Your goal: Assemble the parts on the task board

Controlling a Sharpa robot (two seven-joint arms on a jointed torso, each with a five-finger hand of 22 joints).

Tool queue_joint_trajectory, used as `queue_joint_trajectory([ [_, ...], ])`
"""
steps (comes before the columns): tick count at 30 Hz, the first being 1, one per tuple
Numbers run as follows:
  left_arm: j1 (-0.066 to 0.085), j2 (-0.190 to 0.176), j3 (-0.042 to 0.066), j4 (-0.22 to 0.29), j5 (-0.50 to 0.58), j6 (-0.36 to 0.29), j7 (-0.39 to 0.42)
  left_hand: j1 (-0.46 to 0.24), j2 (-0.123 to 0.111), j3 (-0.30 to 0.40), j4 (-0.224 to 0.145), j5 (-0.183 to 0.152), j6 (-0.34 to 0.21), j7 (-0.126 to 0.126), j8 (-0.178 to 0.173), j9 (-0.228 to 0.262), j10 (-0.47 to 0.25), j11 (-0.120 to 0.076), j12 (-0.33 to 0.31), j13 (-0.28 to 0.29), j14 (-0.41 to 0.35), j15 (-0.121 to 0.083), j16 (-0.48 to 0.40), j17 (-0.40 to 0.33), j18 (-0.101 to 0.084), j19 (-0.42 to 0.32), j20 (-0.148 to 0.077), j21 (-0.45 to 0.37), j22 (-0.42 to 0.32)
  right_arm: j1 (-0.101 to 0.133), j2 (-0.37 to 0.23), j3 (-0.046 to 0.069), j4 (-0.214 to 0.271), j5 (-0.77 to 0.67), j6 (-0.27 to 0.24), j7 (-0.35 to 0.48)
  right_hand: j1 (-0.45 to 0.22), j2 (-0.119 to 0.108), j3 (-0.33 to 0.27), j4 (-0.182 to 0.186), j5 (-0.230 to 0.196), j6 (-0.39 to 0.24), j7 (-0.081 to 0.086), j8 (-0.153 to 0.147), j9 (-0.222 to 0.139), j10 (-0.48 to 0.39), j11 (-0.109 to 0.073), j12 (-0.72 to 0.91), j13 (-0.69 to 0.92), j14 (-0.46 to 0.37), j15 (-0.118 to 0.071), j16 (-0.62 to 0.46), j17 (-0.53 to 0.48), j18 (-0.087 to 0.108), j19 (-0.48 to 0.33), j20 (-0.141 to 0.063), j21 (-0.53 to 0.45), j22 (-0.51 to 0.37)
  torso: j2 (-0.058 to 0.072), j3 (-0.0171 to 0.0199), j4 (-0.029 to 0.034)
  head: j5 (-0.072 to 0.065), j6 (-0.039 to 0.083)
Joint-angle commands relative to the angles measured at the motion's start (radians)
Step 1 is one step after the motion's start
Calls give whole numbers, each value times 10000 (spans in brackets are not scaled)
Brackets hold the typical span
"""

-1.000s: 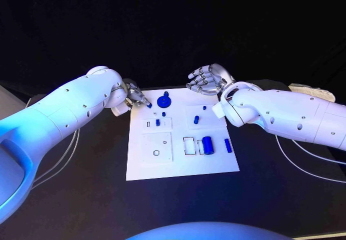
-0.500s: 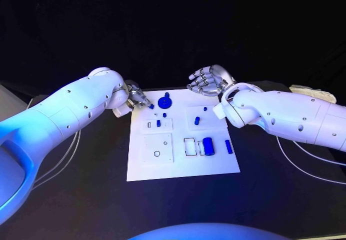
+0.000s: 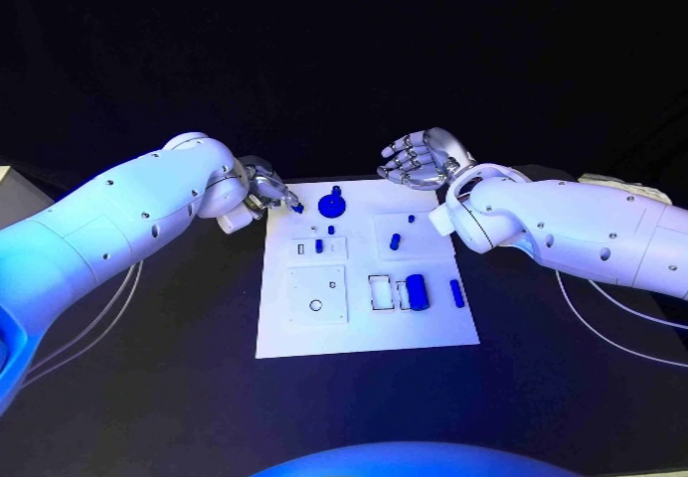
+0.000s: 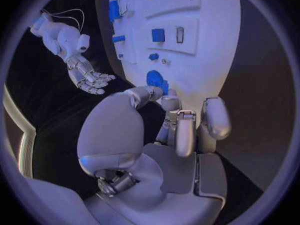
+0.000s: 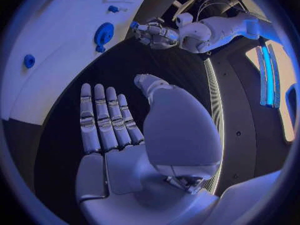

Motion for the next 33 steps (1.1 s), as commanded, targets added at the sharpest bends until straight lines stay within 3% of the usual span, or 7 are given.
queue_joint_trajectory([
  [1, 4, -262, 7, 446, 310, -487, -23, -116, 2, 1309, -1332, 73, 461, -380, 141, 980, 108, -20, 59, 47, 898, -68, 67, 2119, -75, 94, 3, 58, 40, 3, -26, 7, -37, 12, 90, 82, 8, 93, -42, -3, 51, -43, 624, 37, -12, -60, 1, 42, -10, -71, 26, -31, -16, 138, -76, -26, -11, -10, -155, -35, 76, 4, -49],
  [12, -61, -1082, -3, 1948, 200, -1015, -267, -415, 26, 1358, -1325, 156, 730, -523, 213, 1032, 481, -143, 247, 388, 961, -161, 156, 2319, -131, 265, -86, 173, 288, -51, -60, -3, -149, 73, 115, 83, 8, 93, -42, -3, 51, -43, 624, 37, -12, -60, 1, 42, -10, -71, 26, -31, -16, 138, -76, -26, -11, -10, -415, -117, 178, 75, -189],
  [16, -142, -1277, -166, 2448, 44, -1433, -328, -435, 25, 1370, -1343, 164, 764, -545, 220, 1040, 534, -163, 274, 436, 959, -177, 151, 2308, -144, 305, -99, 201, 348, -86, -88, -7, -179, 92, 119, 87, 4, 95, -59, -1, 58, -51, 626, 43, -18, -71, 4, 60, -39, -71, 29, -43, -31, 138, -79, -23, -9, -38, -493, -156, 220, 114, -236],
  [25, -360, -1502, -472, 3069, -279, -2004, -333, -449, 23, 1383, -1358, 171, 787, -559, 223, 1045, 555, -177, 266, 425, 953, -187, 142, 2288, -147, 319, -109, 210, 366, -122, -120, -9, -205, 107, 121, 93, 4, 95, -59, -1, 58, -51, 626, 43, -18, -71, 4, 60, -39, -71, 29, -43, -31, 138, -79, -23, -9, -38, -602, -185, 324, 118, -350],
  [28, -445, -1526, -608, 3188, -396, -2151, -309, -457, 24, 1398, -1371, 178, 805, -570, 226, 1048, 573, -186, 266, 429, 952, -195, 139, 2281, -144, 313, -116, 205, 351, -133, -120, -10, -208, 109, 126, 95, 4, 95, -59, -1, 58, -51, 626, 43, -18, -71, 4, 60, -39, -71, 29, -43, -31, 138, -79, -23, -9, -38, -630, -190, 338, 127, -376],
  [33, -646, -1532, -728, 3310, -671, -2340, -272, -461, 23, 1404, -1376, 181, 812, -574, 228, 1049, 582, -191, 267, 433, 949, -199, 136, 2274, -144, 315, -119, 206, 352, -145, -128, -11, -206, 112, 131, 96, 4, 95, -59, -1, 58, -51, 626, 43, -18, -71, 4, 60, -39, -71, 29, -43, -31, 138, -79, -23, -9, -38, -609, -185, 332, 122, -371],
])
